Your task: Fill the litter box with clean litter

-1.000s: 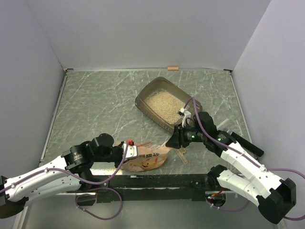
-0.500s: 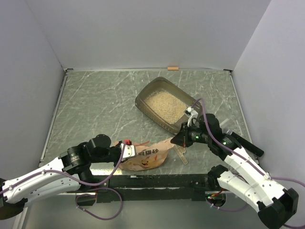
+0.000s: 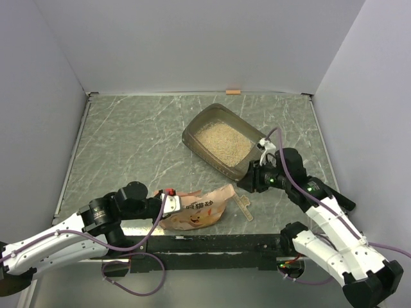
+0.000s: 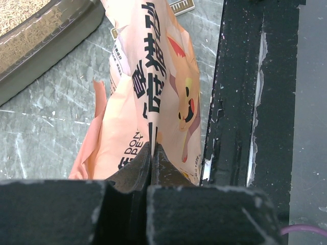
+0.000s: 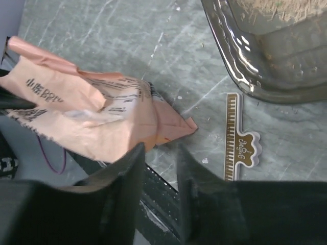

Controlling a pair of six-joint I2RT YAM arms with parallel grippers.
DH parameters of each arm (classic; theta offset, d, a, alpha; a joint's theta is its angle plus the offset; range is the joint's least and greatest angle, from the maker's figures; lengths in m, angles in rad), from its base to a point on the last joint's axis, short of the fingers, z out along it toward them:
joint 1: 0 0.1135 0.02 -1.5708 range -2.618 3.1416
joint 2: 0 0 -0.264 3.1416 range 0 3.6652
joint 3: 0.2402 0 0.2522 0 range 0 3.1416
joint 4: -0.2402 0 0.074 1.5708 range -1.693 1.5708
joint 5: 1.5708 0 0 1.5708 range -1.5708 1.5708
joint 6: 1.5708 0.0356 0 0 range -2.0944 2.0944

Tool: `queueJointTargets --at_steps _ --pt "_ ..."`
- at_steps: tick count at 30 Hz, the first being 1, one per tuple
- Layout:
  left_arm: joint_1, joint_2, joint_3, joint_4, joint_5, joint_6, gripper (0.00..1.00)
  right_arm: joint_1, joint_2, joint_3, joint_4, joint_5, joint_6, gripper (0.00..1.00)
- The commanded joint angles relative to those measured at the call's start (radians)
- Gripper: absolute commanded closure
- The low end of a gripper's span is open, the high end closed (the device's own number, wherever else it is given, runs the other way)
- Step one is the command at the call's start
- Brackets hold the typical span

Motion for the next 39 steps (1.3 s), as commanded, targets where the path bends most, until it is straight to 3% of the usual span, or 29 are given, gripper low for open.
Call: queueJointTargets --at_steps 1,6,7,11,16,25,39 --pt "-0.006 -0.031 0.031 0.099 0.011 -0.012 0.99 0.022 -0.043 0.148 -0.03 -0.017 -0.159 0.55" --pt "-0.008 -0.021 0.032 0.099 0.011 -0.013 0.99 0.167 -0.043 0.265 -0.087 -0.068 -0.295 0.5" --pt "-0.006 -0.02 0.032 0.099 0.01 -0.012 0.99 0.285 -0.023 0.281 -0.102 -0.048 -0.333 0.5" --pt "-0.006 -0.023 0.031 0.101 0.008 -0.012 0.99 0.554 0.067 0.366 -0.173 0.082 -0.424 0.48" --pt "-0.006 -0.037 0.028 0.099 0.008 -0.012 0.99 0.706 0.178 0.381 -0.162 0.246 -0.496 0.44" --pt "-0.006 -0.041 0.028 0.101 0.007 -0.015 0.99 0.746 0.258 0.329 -0.092 0.386 -0.62 0.39" --pt "-0.008 -0.046 0.028 0.102 0.007 -0.015 0.99 0.746 0.23 0.205 0.013 0.339 -0.648 0.39"
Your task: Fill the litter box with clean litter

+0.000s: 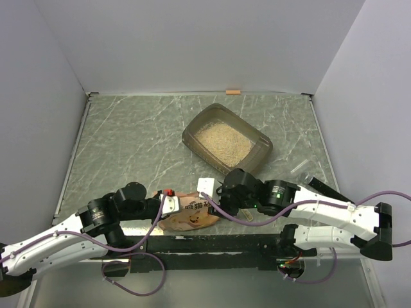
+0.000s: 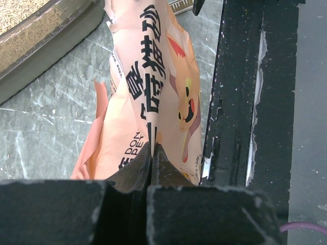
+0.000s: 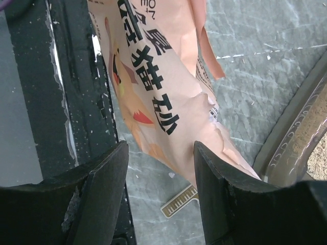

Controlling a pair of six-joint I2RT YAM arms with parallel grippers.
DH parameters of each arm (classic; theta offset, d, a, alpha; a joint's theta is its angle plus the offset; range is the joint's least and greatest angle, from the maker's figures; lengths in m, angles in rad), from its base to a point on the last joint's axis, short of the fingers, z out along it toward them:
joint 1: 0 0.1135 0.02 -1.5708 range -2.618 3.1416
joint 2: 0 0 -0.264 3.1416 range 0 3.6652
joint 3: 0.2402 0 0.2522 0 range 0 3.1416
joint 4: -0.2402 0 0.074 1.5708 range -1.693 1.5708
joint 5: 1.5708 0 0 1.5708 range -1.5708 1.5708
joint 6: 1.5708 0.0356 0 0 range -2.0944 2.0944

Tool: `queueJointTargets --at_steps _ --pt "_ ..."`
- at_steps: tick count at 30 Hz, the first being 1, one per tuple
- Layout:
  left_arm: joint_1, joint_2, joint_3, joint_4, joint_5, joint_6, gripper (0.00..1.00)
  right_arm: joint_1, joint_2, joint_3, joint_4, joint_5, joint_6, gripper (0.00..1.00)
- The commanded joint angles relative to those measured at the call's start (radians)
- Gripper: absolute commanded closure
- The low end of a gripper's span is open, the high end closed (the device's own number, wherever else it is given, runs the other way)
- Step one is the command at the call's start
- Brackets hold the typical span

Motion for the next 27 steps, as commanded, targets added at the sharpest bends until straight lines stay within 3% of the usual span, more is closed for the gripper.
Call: queueJointTargets --at_steps 1,15,21,24,27 --pt "-0.005 -0.028 0.03 0.116 0.01 -0.014 0.99 0.005 -0.03 -0.013 0.075 0.01 -0.025 0.39" --pt "-0.005 -0.027 0.028 0.116 0.01 -0.017 0.99 0.006 0.009 -0.028 0.107 -0.046 -0.039 0.39" --pt "-0.005 -0.031 0.028 0.121 0.011 -0.022 0.99 0.008 0.052 -0.075 0.121 -0.078 -0.031 0.43" --pt "-0.005 -0.034 0.028 0.122 0.019 -0.02 0.99 0.005 0.072 -0.085 0.118 -0.09 -0.027 0.53" --pt "-0.005 -0.044 0.027 0.124 0.019 -0.018 0.95 0.003 0.078 -0.089 0.112 -0.086 -0.027 0.85"
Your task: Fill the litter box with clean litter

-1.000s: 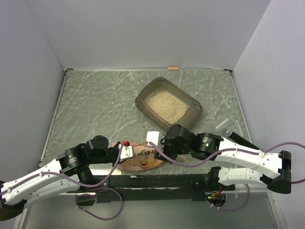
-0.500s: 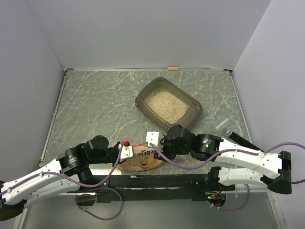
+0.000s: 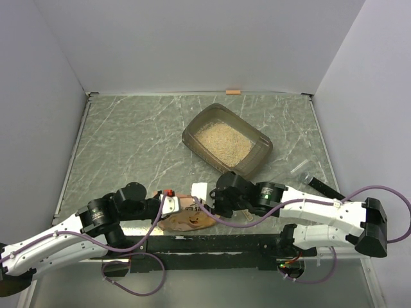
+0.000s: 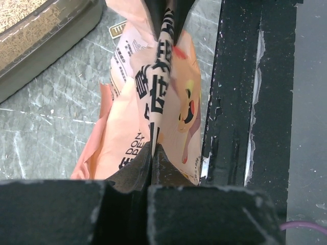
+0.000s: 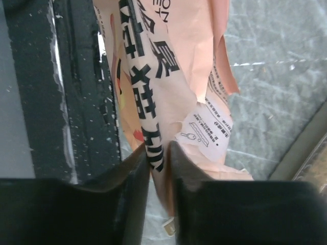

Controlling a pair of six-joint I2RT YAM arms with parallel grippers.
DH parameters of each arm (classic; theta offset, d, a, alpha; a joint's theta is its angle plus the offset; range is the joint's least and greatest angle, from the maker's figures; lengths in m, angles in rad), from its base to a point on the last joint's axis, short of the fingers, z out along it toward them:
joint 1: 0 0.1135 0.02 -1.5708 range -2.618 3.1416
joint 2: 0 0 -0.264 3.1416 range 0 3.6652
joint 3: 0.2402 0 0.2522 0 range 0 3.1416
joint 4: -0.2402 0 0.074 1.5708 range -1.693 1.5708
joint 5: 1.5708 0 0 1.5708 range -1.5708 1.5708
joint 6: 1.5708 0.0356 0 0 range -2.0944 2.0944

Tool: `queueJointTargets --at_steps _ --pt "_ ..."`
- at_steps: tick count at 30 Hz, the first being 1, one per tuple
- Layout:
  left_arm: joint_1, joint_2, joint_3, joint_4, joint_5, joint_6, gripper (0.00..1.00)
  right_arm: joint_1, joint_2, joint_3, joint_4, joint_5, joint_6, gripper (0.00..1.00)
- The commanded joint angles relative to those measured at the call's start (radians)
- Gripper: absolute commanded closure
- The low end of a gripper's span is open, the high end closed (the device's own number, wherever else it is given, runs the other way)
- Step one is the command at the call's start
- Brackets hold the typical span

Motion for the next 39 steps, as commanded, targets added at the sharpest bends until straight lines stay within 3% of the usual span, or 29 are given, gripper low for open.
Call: queueJointTargets --at_steps 1,4,7,11,17,22,29,39 --pt "-0.004 -0.047 0.027 0.13 0.023 -0.011 0.84 0.005 0.007 -0.019 0.0 -0.019 0.004 1.0" --pt "-0.005 -0.062 0.031 0.137 0.139 0.023 0.78 0.005 -0.013 -0.025 -0.008 -0.016 0.007 1.0" --pt "-0.004 -0.025 0.042 0.141 0.263 0.043 0.66 0.003 -0.032 -0.028 -0.008 -0.005 0.006 1.0" --pt "-0.004 0.121 0.079 0.121 0.365 0.06 0.62 0.0 -0.042 -0.022 -0.006 0.001 0.003 1.0" --pt "-0.03 0.26 0.122 0.098 0.247 0.075 0.59 -0.006 -0.073 -0.035 0.006 -0.003 0.0 1.0" --pt "-0.03 0.239 0.094 0.139 0.121 0.063 0.61 -0.006 -0.116 -0.054 0.015 -0.013 0.0 1.0" --pt "-0.03 0.148 0.109 0.16 0.127 0.035 0.64 -0.007 -0.128 -0.06 0.029 -0.02 0.001 1.0" --pt "-0.03 0.202 0.111 0.174 0.02 0.047 0.5 -0.006 -0.13 -0.063 0.027 -0.031 0.003 1.0"
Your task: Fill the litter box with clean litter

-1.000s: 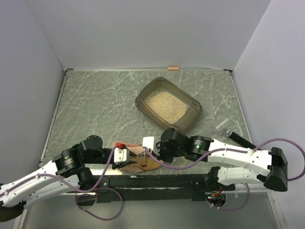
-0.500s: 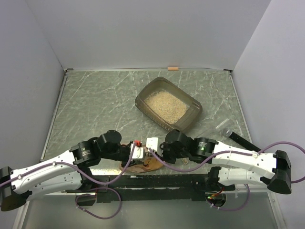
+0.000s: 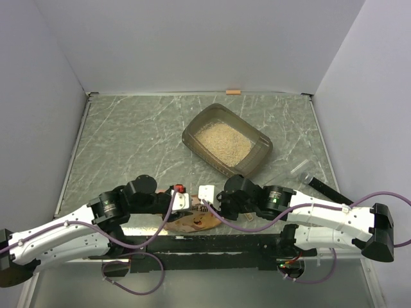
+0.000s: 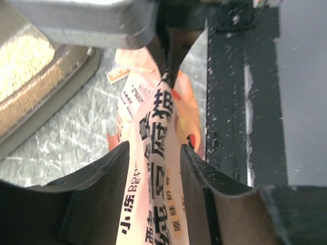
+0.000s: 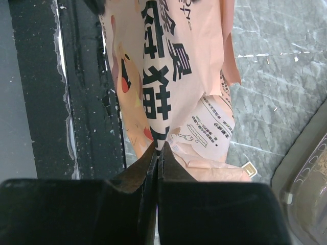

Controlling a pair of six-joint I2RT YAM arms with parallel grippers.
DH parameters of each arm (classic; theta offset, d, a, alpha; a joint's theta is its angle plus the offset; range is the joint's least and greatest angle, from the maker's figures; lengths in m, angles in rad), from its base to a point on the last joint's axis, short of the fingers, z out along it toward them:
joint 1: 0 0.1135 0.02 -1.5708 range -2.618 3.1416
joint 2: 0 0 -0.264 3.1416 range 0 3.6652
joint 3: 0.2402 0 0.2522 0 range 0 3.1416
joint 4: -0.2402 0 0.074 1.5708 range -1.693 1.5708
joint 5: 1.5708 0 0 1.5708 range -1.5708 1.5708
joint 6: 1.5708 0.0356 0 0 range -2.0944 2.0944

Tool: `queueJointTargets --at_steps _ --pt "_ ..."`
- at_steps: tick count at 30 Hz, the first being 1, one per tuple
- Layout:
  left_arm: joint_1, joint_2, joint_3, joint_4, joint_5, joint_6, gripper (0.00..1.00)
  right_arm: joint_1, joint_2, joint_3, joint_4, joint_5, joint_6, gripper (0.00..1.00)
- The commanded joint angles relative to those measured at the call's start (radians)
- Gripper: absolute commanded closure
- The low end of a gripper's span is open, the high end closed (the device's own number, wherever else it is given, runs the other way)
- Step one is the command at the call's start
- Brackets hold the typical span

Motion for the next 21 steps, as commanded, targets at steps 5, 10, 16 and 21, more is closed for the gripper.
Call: queueJointTargets --at_steps 5,10,16,21 --pt "-0.001 0.099 0.027 0.016 -0.045 0.013 0.5 -0.002 -0.049 0.008 0.018 -0.019 -0.001 1.0" --pt "-0.001 0.096 0.015 -0.026 -0.055 -0.012 0.49 -0.001 -0.056 0.012 0.018 -0.005 0.003 1.0" --pt "-0.001 0.079 -0.01 -0.043 -0.071 -0.022 0.58 -0.001 -0.072 0.015 0.018 0.016 0.006 1.0" --pt "-0.001 0.157 0.004 -0.052 -0.066 -0.001 0.85 -0.013 -0.104 0.015 0.027 0.024 0.017 1.0"
